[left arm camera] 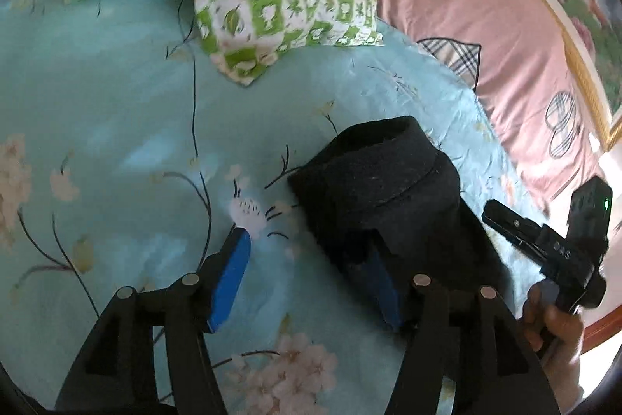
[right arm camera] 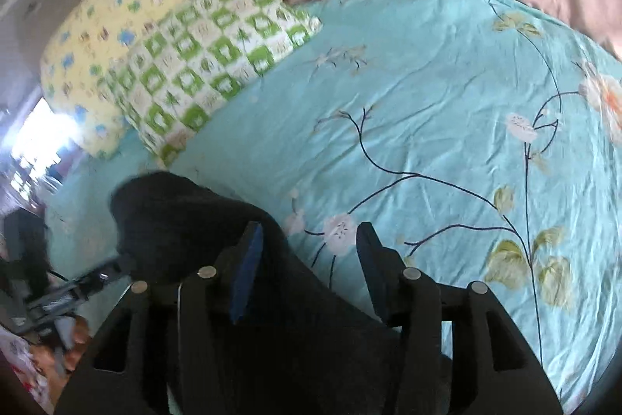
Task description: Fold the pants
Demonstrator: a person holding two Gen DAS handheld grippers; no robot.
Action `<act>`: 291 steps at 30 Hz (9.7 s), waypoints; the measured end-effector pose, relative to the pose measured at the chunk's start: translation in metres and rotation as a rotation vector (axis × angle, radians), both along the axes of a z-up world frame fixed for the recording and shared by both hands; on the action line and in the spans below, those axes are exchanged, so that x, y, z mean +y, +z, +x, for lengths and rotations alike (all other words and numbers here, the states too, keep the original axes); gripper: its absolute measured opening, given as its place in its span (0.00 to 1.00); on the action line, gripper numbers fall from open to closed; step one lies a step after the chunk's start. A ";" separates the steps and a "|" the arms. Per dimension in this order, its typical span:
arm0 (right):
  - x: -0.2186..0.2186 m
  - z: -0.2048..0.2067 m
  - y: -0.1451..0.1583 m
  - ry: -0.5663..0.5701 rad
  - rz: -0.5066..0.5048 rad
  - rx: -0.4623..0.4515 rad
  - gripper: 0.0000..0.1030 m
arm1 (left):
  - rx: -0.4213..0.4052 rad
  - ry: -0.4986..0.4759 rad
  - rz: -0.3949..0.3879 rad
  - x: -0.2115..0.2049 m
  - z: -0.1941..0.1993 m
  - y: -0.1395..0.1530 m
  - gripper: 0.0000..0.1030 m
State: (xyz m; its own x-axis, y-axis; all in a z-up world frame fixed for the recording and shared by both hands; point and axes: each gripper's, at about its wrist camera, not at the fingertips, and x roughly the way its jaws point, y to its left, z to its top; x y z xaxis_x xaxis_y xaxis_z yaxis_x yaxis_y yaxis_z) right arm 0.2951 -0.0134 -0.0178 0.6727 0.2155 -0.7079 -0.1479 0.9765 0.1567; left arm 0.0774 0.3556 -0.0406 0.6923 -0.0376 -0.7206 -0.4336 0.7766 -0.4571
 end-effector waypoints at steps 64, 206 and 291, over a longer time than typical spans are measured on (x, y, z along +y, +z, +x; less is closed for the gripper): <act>-0.005 -0.060 -0.030 -0.021 -0.076 0.013 0.45 | 0.029 0.140 -0.107 0.039 -0.121 0.001 0.01; -0.106 -0.281 -0.022 -0.264 0.290 -0.089 0.15 | 0.071 -0.952 -0.120 -0.318 0.081 -0.001 0.10; 0.126 0.021 -0.023 0.551 0.056 0.252 0.59 | 0.012 0.151 -0.180 0.000 -0.075 -0.013 0.71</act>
